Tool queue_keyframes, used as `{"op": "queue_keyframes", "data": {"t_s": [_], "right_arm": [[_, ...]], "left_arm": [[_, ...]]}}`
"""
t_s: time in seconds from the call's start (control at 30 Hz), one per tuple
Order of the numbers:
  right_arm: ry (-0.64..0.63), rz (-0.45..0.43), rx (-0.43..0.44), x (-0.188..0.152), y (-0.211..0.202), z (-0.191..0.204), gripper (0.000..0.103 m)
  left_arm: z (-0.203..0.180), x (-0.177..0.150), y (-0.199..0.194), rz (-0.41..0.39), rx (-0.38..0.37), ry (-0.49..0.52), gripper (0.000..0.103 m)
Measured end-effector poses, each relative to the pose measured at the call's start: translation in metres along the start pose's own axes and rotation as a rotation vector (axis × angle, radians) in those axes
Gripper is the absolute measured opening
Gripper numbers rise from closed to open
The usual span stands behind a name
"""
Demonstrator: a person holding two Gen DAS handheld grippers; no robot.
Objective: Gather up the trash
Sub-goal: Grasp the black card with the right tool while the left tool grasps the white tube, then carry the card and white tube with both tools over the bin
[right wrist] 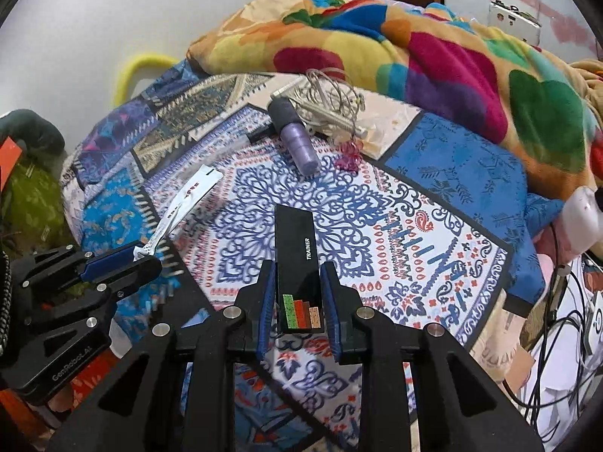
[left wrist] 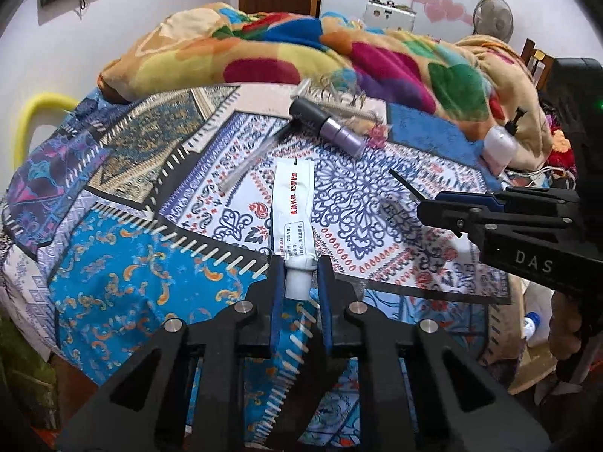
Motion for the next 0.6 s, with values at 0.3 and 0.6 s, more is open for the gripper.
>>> {"op": "queue_keyframes", "data": {"t_s": [0.3,0.6], "right_arm": [[-0.062,-0.059,-0.034,0.012,-0.036,0.041,0.022],[-0.121,-0.109,0.007,0.019,-0.06,0.109,0.022]], "left_arm": [[0.026,0.0,-0.057,-0.069,0.002,-0.052,0.016],[0.079,-0.023,-0.116,-0.129,0.04,-0.126,0.016]]}}
Point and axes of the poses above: each gripper's, at about its wrist camera, not at the fingertips, and y roughly the way its jaws point, z to its left, x to its top, the point moved 4 cm from there along y, roughly the way its jaws point, and after that the axes turned 6 degrees about x, right-handed, at the moved point
